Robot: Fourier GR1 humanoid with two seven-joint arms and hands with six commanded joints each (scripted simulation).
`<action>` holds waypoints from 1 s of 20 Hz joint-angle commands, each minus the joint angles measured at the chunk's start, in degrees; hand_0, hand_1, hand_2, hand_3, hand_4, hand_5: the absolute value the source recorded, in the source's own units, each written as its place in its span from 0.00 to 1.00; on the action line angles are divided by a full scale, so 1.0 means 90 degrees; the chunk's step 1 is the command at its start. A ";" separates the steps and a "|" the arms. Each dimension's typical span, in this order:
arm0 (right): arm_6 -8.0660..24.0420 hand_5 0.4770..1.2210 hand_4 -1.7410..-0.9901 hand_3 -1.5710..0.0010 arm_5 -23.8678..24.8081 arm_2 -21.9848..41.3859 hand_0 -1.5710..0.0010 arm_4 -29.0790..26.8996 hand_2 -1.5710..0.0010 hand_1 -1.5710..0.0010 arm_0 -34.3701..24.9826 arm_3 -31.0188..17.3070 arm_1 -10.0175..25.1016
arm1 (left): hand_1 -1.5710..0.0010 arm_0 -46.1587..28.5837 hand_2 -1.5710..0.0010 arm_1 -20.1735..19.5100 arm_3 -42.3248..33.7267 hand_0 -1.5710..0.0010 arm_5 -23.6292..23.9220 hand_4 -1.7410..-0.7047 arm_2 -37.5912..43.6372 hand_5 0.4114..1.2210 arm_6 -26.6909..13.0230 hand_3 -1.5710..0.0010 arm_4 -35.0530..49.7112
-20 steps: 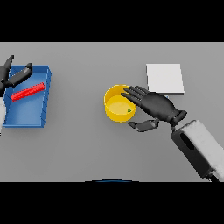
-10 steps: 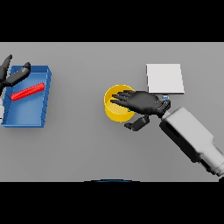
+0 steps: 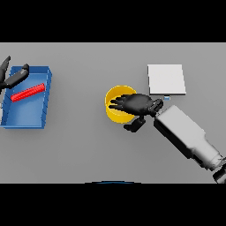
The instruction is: Pick up the red beaker and tilt it to pour out 1 green nut into yellow bowl. Pick up the yellow bowl and place it on the metallic measuring scale.
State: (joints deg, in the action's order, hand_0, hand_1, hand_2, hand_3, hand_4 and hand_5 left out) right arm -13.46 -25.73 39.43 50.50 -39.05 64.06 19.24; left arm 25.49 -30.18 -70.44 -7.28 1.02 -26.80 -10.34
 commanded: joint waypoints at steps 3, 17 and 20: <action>0.0132 0.45 0.64 0.92 0.0048 0.0004 0.97 0.0072 0.94 0.96 -0.0048 -0.0115 -0.0006 | 1.00 0.0037 1.00 -0.0028 0.0065 1.00 -0.0021 0.92 0.0048 0.37 0.0100 1.00 0.0035; 0.0032 0.98 0.04 0.24 -0.0274 0.0012 0.05 -0.0247 0.13 0.05 -0.0022 0.0329 0.0223 | 1.00 0.0127 1.00 0.0010 0.0182 1.00 -0.0066 0.92 -0.0006 0.36 0.0182 1.00 0.0009; 0.0109 0.99 0.02 0.25 -0.0427 -0.0127 0.02 -0.0352 0.08 0.03 -0.0130 0.0514 0.0333 | 1.00 0.0065 1.00 -0.0040 0.0128 1.00 -0.0061 0.93 -0.0018 0.36 0.0214 1.00 -0.0028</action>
State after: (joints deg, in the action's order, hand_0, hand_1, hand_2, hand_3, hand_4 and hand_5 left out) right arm -12.47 -29.56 38.27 47.31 -40.26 68.69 22.28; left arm 26.03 -30.54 -69.27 -7.84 0.86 -24.83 -10.58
